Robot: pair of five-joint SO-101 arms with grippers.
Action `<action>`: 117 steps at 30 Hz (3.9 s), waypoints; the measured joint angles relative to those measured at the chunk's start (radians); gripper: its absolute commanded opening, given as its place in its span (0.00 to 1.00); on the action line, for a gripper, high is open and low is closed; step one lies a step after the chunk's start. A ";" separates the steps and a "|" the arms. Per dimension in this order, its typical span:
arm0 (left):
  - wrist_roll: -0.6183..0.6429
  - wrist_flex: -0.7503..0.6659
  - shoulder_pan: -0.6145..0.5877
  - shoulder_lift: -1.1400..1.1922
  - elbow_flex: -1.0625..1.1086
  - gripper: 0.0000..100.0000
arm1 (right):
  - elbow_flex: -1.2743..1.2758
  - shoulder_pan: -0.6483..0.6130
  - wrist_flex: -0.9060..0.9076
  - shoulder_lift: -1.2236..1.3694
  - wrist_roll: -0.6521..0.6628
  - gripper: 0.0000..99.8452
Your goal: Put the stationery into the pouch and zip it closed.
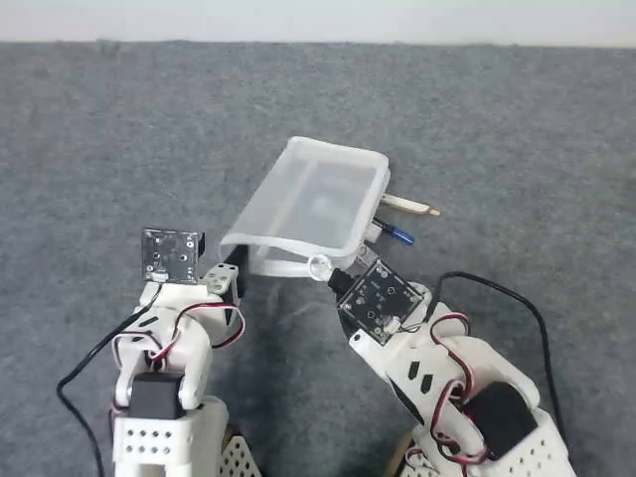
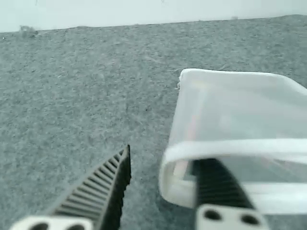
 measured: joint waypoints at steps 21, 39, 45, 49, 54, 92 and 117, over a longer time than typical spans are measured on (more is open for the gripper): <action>0.005 0.061 -0.005 0.000 -0.092 0.01 | 0.020 0.083 -0.044 -0.008 -0.037 0.23; 0.057 0.146 -0.104 0.000 -0.239 0.01 | 0.028 0.086 -0.066 -0.002 -0.037 0.23; 0.071 0.146 -0.104 0.000 -0.310 0.01 | 0.026 0.084 -0.074 0.152 -0.037 0.23; 0.071 0.157 -0.104 0.002 -0.371 0.01 | 0.017 0.091 -0.094 0.236 -0.037 0.23; 0.077 0.201 -0.084 0.158 -0.532 0.01 | 0.017 0.164 -0.140 0.308 -0.072 0.23; 0.170 0.391 -0.264 0.654 -0.930 0.01 | -0.135 0.199 -0.147 0.381 -0.101 0.16; 0.180 0.367 -0.445 0.654 -0.885 0.01 | -0.790 0.199 -0.149 1.421 -0.104 0.16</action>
